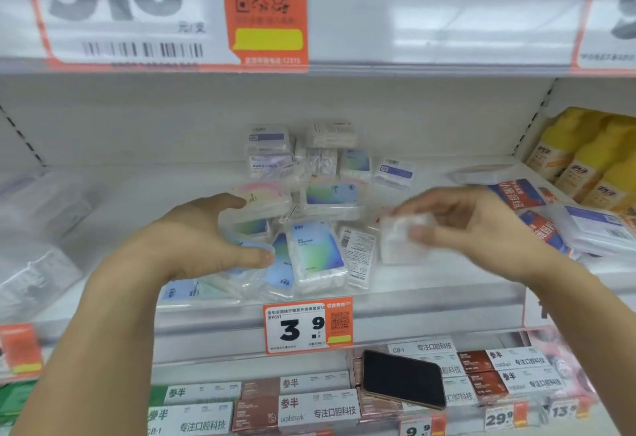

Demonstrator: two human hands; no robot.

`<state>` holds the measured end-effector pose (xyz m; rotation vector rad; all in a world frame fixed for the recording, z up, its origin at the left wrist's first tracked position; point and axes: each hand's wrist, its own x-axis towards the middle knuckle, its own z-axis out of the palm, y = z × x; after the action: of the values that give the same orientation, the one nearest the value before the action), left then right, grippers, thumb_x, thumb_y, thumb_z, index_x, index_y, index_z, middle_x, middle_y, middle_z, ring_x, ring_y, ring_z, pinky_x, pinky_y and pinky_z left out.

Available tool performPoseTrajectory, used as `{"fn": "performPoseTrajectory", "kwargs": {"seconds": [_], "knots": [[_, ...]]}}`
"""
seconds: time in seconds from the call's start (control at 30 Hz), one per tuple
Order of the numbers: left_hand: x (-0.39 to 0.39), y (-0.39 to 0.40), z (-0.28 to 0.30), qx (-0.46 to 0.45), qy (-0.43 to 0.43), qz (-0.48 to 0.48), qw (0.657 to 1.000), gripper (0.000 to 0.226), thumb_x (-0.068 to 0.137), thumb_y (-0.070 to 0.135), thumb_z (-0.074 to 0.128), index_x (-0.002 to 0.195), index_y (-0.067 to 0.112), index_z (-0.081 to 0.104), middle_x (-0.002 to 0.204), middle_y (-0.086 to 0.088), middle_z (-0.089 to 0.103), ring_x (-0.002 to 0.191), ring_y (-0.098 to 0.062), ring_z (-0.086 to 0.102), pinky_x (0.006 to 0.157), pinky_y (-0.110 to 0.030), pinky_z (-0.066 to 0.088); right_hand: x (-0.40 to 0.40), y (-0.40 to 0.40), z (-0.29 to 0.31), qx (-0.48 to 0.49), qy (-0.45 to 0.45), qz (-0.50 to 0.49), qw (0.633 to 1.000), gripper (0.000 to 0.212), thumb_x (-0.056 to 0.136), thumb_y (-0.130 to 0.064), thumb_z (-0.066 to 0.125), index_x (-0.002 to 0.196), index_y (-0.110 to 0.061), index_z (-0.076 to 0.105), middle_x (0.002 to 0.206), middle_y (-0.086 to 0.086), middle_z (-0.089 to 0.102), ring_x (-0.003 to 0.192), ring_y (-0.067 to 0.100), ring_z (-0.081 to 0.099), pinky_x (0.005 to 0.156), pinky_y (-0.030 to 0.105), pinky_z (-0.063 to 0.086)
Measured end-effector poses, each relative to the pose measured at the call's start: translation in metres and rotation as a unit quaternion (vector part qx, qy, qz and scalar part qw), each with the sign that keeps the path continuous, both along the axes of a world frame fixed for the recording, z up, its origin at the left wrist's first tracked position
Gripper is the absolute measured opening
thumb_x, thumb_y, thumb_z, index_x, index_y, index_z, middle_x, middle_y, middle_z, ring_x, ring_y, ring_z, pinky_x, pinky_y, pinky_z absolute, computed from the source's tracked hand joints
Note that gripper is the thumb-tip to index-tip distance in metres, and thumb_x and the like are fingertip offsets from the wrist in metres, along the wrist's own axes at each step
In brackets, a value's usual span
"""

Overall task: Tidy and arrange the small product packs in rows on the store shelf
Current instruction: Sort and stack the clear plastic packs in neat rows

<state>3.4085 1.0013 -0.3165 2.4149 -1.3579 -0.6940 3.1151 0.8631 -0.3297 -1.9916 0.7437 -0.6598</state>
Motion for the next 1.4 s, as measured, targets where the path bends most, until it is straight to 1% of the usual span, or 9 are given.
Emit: {"fn": "performPoseTrajectory", "kwargs": {"seconds": [0.1,0.2,0.4,0.57,0.77,0.93,1.13,1.3,1.4], "knots": [[0.011,0.003,-0.001,-0.078,0.101,0.084,0.988,0.083,0.052,0.056,0.085,0.126,0.037,0.052,0.107,0.002,0.062,0.090,-0.017,0.064,0.077,-0.029,0.048,0.011,-0.013,-0.005,0.151,-0.186,-0.139,0.961,0.025,0.097,-0.007,0.057,0.087,-0.019,0.077,0.088,-0.001,0.074,0.080,0.014,0.069,0.076,0.036,0.054],[0.022,0.005,0.003,-0.176,0.199,0.148,0.953,0.069,0.050,0.060,0.081,0.109,0.027,0.063,0.088,0.000,0.066,0.071,-0.017,0.059,0.066,-0.029,0.043,0.030,-0.010,-0.006,0.130,-0.244,-0.159,0.948,0.013,0.095,-0.011,0.062,0.097,-0.017,0.073,0.091,-0.004,0.074,0.089,0.015,0.067,0.080,0.036,0.055],[0.013,-0.003,-0.011,-0.109,0.130,0.124,0.978,0.081,0.063,0.081,0.060,0.130,0.038,0.048,0.127,0.005,0.059,0.109,-0.020,0.057,0.093,-0.035,0.041,0.043,0.009,-0.031,-0.079,-0.007,0.056,0.995,0.025,0.075,-0.001,0.083,0.089,-0.020,0.076,0.112,-0.009,0.075,0.127,0.002,0.055,0.112,0.026,0.038],[0.006,-0.012,-0.018,0.052,0.033,0.063,0.996,0.096,0.070,0.085,0.045,0.149,0.045,0.008,0.149,-0.007,0.038,0.130,-0.031,0.042,0.108,-0.042,0.035,0.040,-0.005,-0.021,-0.079,-0.005,-0.065,0.995,0.043,0.075,-0.030,0.085,0.109,-0.045,0.063,0.130,-0.017,0.055,0.124,-0.005,0.050,0.102,0.027,0.047],[0.001,-0.019,-0.022,-0.008,0.042,0.073,0.996,0.090,0.078,0.079,0.039,0.151,0.033,0.015,0.149,-0.004,0.035,0.130,-0.029,0.043,0.106,-0.042,0.037,0.050,-0.021,-0.010,-0.041,0.217,-0.041,0.975,0.065,0.080,-0.055,0.073,0.138,-0.043,0.045,0.141,-0.017,0.041,0.129,0.006,0.042,0.103,0.026,0.037],[-0.018,-0.029,-0.037,-0.133,-0.086,0.039,0.987,0.071,0.088,0.067,0.039,0.150,0.039,0.020,0.160,-0.001,0.011,0.147,-0.023,0.008,0.116,-0.047,0.019,0.128,-0.053,-0.005,-0.234,0.073,-0.148,0.958,0.042,0.084,-0.019,0.069,0.125,-0.019,0.060,0.128,0.008,0.051,0.119,0.023,0.052,0.098,0.026,0.038],[-0.016,-0.030,-0.049,-0.102,-0.106,-0.010,0.989,0.067,0.090,0.067,0.031,0.150,0.040,0.019,0.162,0.006,0.004,0.149,-0.018,0.000,0.114,-0.049,0.017,0.184,-0.136,-0.004,-0.240,0.363,-0.071,0.897,0.096,0.077,-0.004,0.073,0.153,-0.037,0.025,0.158,0.002,0.019,0.145,0.033,0.015,0.113,0.051,0.032],[-0.014,-0.030,-0.040,-0.113,-0.097,-0.023,0.989,0.064,0.089,0.065,0.038,0.147,0.038,0.030,0.157,0.004,0.019,0.144,-0.020,0.012,0.115,-0.045,0.020,0.169,-0.150,-0.005,-0.259,0.265,-0.077,0.926,0.074,0.079,-0.002,0.072,0.143,-0.028,0.046,0.136,0.006,0.049,0.124,0.028,0.048,0.088,0.030,0.044],[-0.010,-0.033,-0.031,-0.146,-0.044,0.000,0.988,0.059,0.088,0.063,0.045,0.140,0.035,0.040,0.148,0.004,0.033,0.138,-0.021,0.027,0.115,-0.045,0.022,0.150,-0.132,0.014,-0.097,0.099,-0.078,0.987,0.048,0.087,-0.018,0.074,0.129,-0.021,0.052,0.124,0.007,0.062,0.103,0.023,0.065,0.072,0.028,0.053]]}}
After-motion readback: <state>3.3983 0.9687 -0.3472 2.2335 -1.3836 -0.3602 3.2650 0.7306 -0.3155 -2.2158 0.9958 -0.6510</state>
